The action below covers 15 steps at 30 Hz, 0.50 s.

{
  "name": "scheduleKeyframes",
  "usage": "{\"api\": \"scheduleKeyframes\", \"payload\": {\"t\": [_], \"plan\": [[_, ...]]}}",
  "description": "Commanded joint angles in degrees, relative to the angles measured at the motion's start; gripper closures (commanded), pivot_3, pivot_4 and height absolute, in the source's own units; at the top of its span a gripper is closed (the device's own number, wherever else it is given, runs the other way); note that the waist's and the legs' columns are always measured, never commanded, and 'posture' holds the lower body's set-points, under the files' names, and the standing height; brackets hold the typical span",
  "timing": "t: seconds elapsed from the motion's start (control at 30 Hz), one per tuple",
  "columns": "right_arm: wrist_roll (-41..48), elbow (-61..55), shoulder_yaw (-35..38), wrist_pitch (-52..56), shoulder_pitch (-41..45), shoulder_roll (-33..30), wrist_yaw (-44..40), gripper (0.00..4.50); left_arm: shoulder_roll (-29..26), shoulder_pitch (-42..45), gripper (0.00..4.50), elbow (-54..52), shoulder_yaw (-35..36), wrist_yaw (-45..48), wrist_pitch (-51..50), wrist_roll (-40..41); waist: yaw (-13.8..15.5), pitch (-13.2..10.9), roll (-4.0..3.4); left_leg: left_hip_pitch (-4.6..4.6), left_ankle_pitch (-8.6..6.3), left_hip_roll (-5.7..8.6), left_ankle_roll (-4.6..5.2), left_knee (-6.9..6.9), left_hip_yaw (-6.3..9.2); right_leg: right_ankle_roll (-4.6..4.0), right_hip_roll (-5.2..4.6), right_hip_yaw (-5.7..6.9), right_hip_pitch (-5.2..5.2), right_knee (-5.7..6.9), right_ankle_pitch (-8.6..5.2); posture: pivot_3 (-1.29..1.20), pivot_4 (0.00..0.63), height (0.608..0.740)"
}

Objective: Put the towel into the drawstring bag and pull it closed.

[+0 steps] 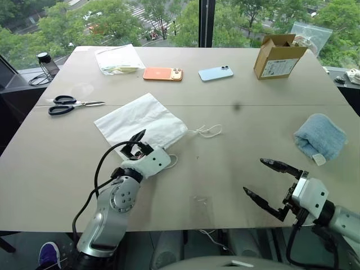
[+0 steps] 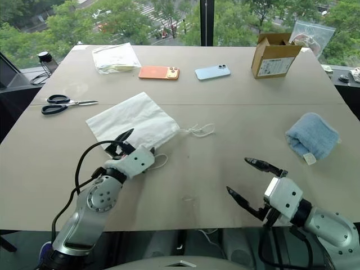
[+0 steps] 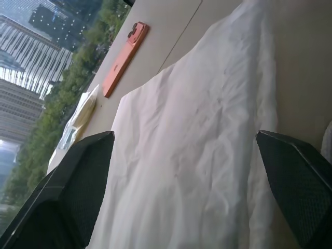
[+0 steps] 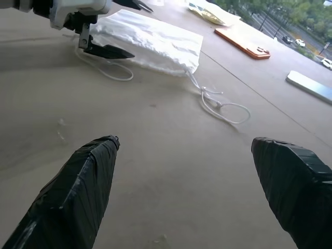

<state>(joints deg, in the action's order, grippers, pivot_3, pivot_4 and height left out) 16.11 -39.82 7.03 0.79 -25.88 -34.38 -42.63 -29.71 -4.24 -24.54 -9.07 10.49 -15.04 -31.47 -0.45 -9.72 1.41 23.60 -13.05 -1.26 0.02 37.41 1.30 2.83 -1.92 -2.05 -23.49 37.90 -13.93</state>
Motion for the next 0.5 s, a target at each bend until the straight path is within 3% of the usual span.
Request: {"api": "scheduleKeyframes", "payload": {"t": [0.03,0.07,0.23,0.43,0.5], "plan": [[-0.1,-1.0,-0.4,0.0,0.3,0.3,0.8,0.10,0.6,1.7,0.00,1.7,1.3,-1.5,1.8,-0.5,0.0,0.0,0.00,0.00,0.00,0.00,0.00,0.00,0.01,0.02,0.00,0.01,0.00,0.00,0.01,0.00,0.150,0.740],[-0.3,-1.0,-0.7,0.2,0.5,0.5,1.1,0.10,1.0,2.7,0.00,2.8,1.4,-1.5,1.9,-0.1,0.1,0.0,0.00,0.00,0.00,0.00,0.00,0.00,0.02,0.02,0.00,0.02,0.00,0.01,0.01,0.00,0.150,0.740],[-0.5,-1.3,-1.5,3.3,1.4,1.2,3.4,0.00,2.9,6.5,2.02,6.8,3.3,1.5,3.8,6.8,0.1,0.0,0.02,0.00,0.00,0.02,0.00,0.05,0.02,0.04,0.00,0.06,0.03,0.03,0.03,0.00,0.150,0.740],[1.7,-2.2,-0.7,12.0,3.7,2.8,8.3,0.00,9.0,11.8,4.47,5.2,13.3,16.9,-10.4,34.9,0.0,0.0,0.02,0.02,0.01,0.04,0.00,0.07,0.06,-0.10,0.00,0.10,0.03,0.06,0.23,0.00,0.150,0.740],[2.2,-1.7,0.8,13.8,4.5,3.0,9.4,0.00,9.8,13.9,4.47,4.0,18.0,21.5,-19.7,46.5,-0.1,0.0,0.02,0.04,0.01,0.06,0.00,0.09,0.10,-0.10,0.02,0.16,0.03,0.07,0.23,0.00,0.150,0.740]]}}
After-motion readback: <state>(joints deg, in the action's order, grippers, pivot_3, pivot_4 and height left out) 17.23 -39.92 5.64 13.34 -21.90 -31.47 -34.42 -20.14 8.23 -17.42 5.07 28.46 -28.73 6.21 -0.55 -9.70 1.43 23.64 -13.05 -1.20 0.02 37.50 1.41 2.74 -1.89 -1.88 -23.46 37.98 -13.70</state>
